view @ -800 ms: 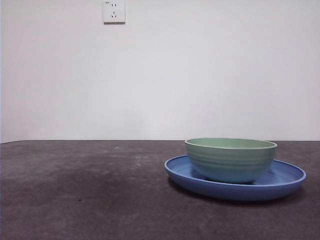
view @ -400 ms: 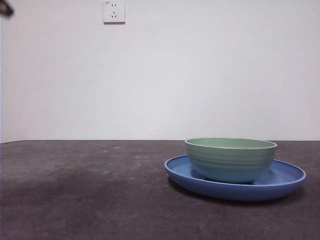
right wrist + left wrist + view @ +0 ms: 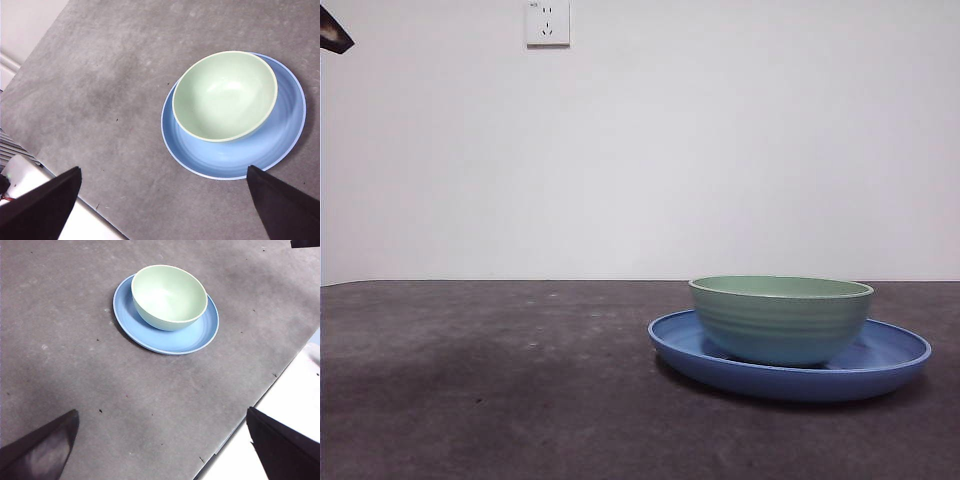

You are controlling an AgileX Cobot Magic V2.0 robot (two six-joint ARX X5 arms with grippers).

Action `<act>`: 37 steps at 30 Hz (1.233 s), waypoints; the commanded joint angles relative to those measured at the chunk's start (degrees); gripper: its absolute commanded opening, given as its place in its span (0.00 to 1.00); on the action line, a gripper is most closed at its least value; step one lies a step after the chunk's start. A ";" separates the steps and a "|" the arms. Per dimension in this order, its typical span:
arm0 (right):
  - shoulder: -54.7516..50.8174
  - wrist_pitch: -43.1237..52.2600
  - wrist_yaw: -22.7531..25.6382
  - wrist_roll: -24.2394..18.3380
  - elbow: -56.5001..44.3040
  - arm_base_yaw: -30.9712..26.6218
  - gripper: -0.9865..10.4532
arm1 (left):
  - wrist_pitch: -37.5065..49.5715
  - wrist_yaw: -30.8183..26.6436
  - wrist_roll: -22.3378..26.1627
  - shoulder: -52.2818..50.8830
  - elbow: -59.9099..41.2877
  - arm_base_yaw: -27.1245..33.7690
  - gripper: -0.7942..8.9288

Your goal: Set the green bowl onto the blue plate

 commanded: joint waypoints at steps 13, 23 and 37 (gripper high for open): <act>6.32 -4.17 10.60 3.74 0.83 -2.58 0.55 | 0.42 0.09 -0.20 0.17 0.76 -0.50 0.66; 16.31 0.00 10.47 2.47 0.83 -5.75 0.46 | 0.42 0.09 -0.20 0.17 0.76 -0.50 0.66; 30.88 9.66 6.58 2.49 0.83 -8.20 0.36 | -0.83 0.09 -0.20 0.17 0.76 -0.50 0.66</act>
